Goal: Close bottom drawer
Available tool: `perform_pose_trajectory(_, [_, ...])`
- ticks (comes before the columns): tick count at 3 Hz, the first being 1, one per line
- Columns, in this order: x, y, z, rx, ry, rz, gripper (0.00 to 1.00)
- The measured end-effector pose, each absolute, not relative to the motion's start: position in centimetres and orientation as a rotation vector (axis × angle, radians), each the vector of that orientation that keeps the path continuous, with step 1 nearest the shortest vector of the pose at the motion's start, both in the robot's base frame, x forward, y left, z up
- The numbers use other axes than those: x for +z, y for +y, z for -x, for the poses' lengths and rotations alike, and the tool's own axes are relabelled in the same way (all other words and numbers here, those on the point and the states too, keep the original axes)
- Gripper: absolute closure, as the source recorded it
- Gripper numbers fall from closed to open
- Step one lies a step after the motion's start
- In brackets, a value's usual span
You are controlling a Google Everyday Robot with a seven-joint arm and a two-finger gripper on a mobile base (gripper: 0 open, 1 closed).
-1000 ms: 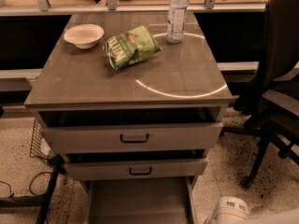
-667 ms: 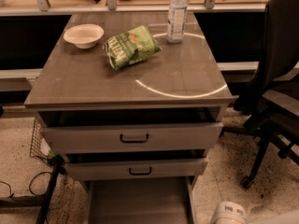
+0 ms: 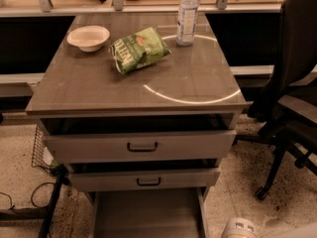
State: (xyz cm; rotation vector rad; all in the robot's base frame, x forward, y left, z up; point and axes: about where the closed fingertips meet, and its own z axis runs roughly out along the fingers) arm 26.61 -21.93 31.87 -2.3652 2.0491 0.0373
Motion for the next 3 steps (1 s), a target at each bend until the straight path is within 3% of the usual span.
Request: perform_pose_trajectory(3, [19.2,-19.7,-22.2,0.304,2.036,2.290,1.00])
